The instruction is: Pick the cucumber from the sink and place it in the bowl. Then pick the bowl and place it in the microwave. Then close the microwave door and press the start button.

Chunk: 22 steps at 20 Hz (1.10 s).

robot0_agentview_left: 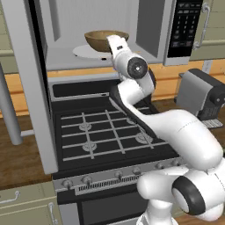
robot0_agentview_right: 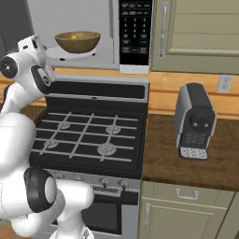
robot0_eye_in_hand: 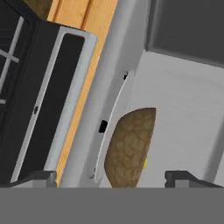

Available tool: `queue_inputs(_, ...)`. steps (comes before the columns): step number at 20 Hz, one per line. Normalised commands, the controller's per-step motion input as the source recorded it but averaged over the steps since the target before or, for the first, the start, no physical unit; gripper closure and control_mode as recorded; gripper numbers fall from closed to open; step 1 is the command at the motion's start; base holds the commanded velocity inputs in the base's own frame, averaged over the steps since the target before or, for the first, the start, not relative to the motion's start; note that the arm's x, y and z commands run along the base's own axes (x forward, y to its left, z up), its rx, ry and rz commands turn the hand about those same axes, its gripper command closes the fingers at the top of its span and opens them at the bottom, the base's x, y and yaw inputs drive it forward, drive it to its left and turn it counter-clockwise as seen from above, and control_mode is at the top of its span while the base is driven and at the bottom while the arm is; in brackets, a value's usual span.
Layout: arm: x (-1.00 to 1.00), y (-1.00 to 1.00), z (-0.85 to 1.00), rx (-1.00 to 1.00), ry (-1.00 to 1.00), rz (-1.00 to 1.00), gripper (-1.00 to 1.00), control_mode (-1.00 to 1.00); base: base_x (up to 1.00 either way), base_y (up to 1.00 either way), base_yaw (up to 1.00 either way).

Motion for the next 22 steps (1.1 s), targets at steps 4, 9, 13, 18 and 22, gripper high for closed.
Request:
queue_inputs(4,-1.00,0.22,-0.98,-0.06,0.00,-0.01,-1.00,-1.00,0.00,0.00,0.00)
queue_inputs(9,-1.00,0.85,-0.98,-0.12,0.00,-0.07,-1.00,-1.00,0.00,0.00,0.00)
queue_inputs(13,-0.84,1.00,-0.96,-0.14,-0.01,-0.11,-1.00,-1.00,0.00,0.00,0.00)
queue_inputs(18,-0.57,1.00,-0.66,-0.15,-0.09,-0.11,-1.00,-1.00,0.00,0.00,0.00)
queue_inputs(22,-0.56,1.00,-0.25,-0.15,-0.16,-0.16,-1.00,-1.00,0.00,0.00,0.00)
